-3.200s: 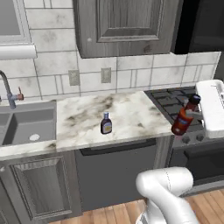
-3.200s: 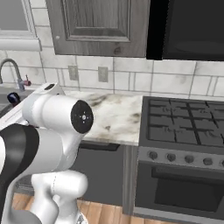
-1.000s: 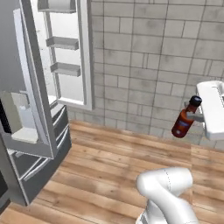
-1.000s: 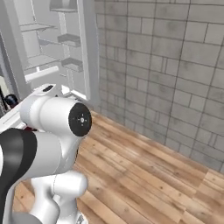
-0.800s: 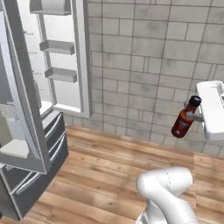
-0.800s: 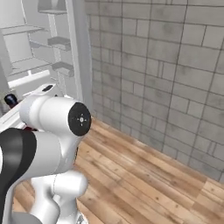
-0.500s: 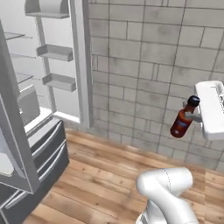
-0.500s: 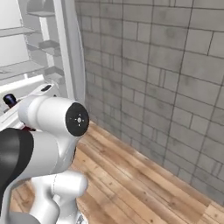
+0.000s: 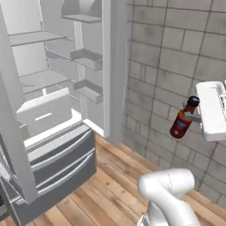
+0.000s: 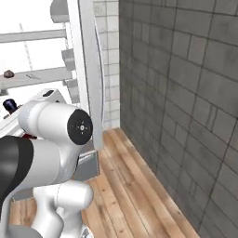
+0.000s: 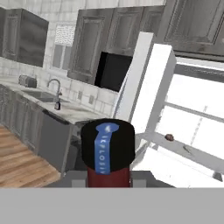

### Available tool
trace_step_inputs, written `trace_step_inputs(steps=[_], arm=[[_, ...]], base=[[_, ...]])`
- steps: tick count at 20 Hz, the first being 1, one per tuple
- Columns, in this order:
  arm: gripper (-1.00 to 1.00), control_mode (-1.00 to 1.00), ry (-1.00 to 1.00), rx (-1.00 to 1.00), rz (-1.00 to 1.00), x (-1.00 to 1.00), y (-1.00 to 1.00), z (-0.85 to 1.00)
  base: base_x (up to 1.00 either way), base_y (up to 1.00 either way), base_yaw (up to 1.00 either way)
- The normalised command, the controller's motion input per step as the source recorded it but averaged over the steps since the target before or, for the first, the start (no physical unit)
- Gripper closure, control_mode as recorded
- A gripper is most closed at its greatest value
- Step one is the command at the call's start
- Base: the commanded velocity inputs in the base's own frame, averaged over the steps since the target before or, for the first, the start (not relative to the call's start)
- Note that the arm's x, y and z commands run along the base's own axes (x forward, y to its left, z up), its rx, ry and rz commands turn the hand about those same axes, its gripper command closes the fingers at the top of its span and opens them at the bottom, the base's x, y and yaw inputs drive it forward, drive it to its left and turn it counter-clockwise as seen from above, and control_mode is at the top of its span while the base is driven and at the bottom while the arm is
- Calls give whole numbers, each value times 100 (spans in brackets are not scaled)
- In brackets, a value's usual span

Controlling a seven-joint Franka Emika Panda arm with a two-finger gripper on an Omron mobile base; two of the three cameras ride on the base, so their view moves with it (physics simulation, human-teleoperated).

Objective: Place the condiment bottle and condiment bottle from the counter to the top shelf of the fridge. If the existing items in the fridge are on the top shelf, move them to other shelves.

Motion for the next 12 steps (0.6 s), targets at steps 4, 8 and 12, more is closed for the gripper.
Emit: trace_step_inputs(steps=[4, 8, 12], arm=[[100, 100, 0, 0, 0, 0, 0, 0], [100, 100, 0, 0, 0, 0, 0, 0], [100, 100, 0, 0, 0, 0, 0, 0]], base=[[87, -39, 69], [15, -14, 67], [-7, 0, 59]])
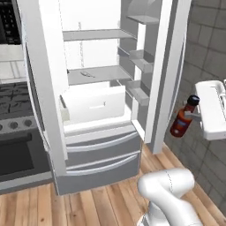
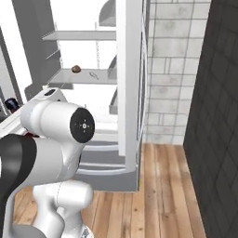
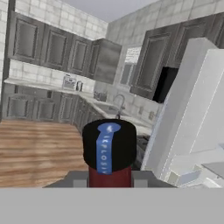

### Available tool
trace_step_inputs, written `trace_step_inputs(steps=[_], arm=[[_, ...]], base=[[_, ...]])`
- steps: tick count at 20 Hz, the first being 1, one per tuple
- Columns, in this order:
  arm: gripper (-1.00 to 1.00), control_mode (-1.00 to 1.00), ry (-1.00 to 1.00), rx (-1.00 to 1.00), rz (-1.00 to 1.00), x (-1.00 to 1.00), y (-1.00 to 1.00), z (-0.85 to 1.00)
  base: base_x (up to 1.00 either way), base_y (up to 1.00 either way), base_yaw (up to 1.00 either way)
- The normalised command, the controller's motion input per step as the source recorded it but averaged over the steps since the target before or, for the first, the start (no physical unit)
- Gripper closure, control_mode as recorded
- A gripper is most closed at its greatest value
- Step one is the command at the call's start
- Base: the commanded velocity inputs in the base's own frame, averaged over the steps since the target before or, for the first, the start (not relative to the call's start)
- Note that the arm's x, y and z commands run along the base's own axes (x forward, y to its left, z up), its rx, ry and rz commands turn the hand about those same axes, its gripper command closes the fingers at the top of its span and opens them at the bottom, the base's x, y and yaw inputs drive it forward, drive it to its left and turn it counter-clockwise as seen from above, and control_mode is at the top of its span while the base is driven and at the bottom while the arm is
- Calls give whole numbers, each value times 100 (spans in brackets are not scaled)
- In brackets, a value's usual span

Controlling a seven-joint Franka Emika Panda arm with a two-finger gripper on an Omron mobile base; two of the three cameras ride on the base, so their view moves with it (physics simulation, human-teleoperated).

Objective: Place the condiment bottle and condiment bottle from the counter to the top shelf of the fridge. If the existing items in the fridge are on the top shelf, move them to other shelves.

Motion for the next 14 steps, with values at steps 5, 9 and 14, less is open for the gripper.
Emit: trace_step_inputs(steps=[5, 9, 14], arm=[[100, 100, 0, 0, 0, 0, 0, 0], [100, 100, 0, 0, 0, 0, 0, 0], [100, 100, 0, 0, 0, 0, 0, 0]], base=[[-17, 3, 34], [-3, 0, 4], [10, 13, 2]])
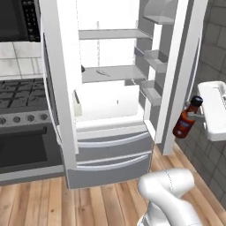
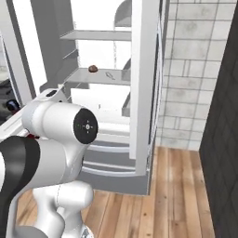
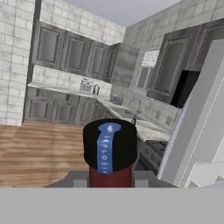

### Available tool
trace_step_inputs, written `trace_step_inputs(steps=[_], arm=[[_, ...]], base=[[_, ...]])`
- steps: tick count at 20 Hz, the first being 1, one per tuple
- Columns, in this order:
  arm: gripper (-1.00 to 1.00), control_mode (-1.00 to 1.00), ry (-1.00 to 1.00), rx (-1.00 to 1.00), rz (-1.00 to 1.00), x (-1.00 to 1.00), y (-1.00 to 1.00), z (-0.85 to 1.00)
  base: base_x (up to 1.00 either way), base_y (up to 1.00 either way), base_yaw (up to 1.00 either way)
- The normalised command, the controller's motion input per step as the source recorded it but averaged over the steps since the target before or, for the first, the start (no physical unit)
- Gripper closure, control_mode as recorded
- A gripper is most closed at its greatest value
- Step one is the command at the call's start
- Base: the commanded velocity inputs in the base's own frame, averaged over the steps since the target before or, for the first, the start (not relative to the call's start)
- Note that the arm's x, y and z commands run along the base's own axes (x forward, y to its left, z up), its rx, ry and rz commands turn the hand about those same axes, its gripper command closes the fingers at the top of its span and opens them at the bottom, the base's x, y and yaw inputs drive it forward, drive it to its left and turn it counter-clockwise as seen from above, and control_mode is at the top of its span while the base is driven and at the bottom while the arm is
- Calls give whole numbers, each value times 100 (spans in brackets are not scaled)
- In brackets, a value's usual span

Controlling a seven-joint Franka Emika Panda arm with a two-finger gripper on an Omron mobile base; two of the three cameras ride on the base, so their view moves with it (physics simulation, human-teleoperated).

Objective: Place the condiment bottle and condiment bottle from the counter to the top shelf of the fridge. If the existing items in the fridge are on the top shelf, move them to other shelves.

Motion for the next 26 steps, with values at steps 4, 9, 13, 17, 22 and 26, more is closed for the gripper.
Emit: trace_step_inputs(steps=[4, 9, 13, 17, 22, 26], arm=[[100, 100, 0, 0, 0, 0, 0, 0], [100, 100, 0, 0, 0, 0, 0, 0], [100, 100, 0, 0, 0, 0, 0, 0], [100, 100, 0, 0, 0, 0, 0, 0], [100, 100, 0, 0, 0, 0, 0, 0], [100, 100, 0, 0, 0, 0, 0, 0]], base=[[30, 66, 5], [37, 67, 4], [54, 25, 2], [77, 3, 0], [72, 0, 1], [53, 0, 1]])
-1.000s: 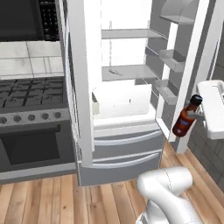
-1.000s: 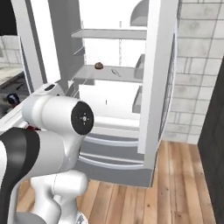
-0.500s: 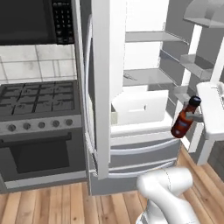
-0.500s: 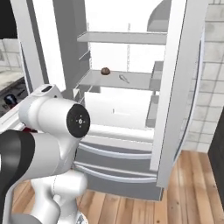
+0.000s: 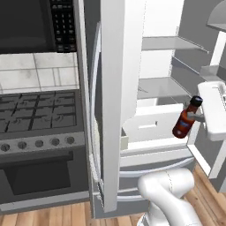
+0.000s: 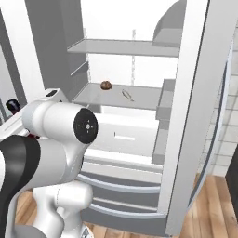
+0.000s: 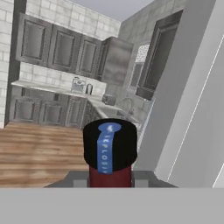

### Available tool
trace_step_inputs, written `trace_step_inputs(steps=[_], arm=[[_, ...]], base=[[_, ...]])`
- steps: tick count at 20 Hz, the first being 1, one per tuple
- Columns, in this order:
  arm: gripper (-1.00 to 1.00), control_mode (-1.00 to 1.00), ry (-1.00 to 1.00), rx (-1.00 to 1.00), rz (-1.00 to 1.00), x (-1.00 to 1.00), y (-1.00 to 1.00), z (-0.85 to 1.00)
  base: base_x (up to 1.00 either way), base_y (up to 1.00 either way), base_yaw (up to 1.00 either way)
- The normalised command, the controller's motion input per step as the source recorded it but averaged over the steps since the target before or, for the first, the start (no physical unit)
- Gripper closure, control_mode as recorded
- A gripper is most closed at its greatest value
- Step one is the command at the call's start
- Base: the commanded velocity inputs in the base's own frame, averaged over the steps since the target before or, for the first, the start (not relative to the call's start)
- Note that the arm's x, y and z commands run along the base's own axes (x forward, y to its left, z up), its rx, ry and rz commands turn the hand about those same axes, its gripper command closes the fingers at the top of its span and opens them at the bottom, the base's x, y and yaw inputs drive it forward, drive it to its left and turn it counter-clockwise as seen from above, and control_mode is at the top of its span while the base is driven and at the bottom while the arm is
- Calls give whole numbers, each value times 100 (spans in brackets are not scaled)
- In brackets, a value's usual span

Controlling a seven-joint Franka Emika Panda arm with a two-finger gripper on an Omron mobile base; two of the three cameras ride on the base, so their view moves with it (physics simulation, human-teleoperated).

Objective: Place the condiment bottle and condiment bottle from the counter to the top shelf of the fridge. If the existing items in the fridge are on the top shelf, move them to other shelves.

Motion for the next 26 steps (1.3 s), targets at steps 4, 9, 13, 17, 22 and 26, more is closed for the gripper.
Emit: trace_step_inputs(steps=[4, 9, 13, 17, 22, 26], arm=[[100, 100, 0, 0, 0, 0, 0, 0], [100, 100, 0, 0, 0, 0, 0, 0], [100, 100, 0, 0, 0, 0, 0, 0], [100, 100, 0, 0, 0, 0, 0, 0], [100, 100, 0, 0, 0, 0, 0, 0], [100, 100, 0, 0, 0, 0, 0, 0]], base=[[27, -23, 0], [18, -17, 0], [37, -7, 0], [43, -8, 0], [34, -33, 0], [34, -9, 0]])
